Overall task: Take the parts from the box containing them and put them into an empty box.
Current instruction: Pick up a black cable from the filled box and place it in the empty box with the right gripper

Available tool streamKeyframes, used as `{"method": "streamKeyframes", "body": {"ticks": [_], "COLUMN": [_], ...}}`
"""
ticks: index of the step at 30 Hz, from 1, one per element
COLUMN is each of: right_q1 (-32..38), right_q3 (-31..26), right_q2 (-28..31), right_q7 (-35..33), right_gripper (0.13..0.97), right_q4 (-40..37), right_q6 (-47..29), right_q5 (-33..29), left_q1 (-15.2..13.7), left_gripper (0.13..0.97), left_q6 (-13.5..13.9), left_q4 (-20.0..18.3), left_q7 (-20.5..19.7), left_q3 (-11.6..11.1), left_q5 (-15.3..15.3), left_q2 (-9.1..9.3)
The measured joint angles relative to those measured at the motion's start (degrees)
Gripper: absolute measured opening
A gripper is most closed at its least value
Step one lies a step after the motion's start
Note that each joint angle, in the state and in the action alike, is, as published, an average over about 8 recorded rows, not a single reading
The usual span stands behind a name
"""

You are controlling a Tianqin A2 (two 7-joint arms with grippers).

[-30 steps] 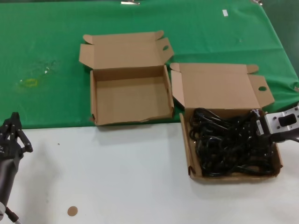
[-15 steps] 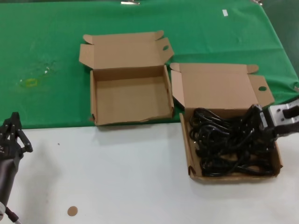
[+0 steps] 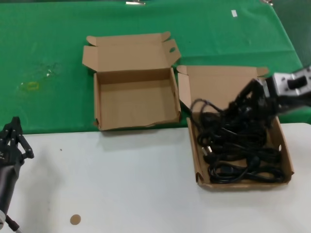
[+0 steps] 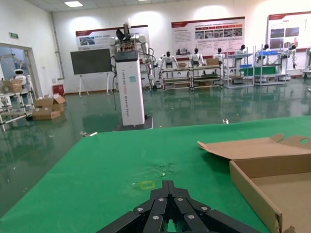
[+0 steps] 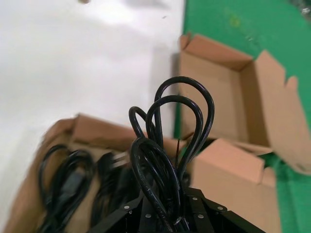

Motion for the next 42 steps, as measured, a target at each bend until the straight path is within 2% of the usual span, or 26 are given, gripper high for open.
{"method": "streamKeyframes", "body": {"ticks": [13, 25, 34, 42], "right_q1": [8.7, 13.3, 15.7, 17.3], "right_q3": [-2.8, -5.3, -6.3, -6.1], "right_q2": [-12.1, -23.8, -30.0, -33.4], "right_q7": [1.2, 0.5, -2.6, -6.1], "right_gripper": [0.220, 0.220, 0.220, 0.220], "right_q4": [-8.5, -18.3, -27.7, -35.3], "right_q6": [4.3, 10.2, 14.4, 17.7], "right_q5": [-2.8, -4.8, -5.4, -5.3], "left_q1": [0.0, 0.0, 0.0, 0.0], "left_gripper": [0.144, 0.144, 0.144, 0.144], "left_q6": [0.0, 0.0, 0.0, 0.0], "left_q4": [0.0, 0.0, 0.0, 0.0], "left_q7": [0.0, 0.0, 0.0, 0.0], "left_q3": [0.0, 0.0, 0.0, 0.0], "left_q5": [0.0, 0.0, 0.0, 0.0], "left_q2": [0.00, 0.00, 0.00, 0.00]}}
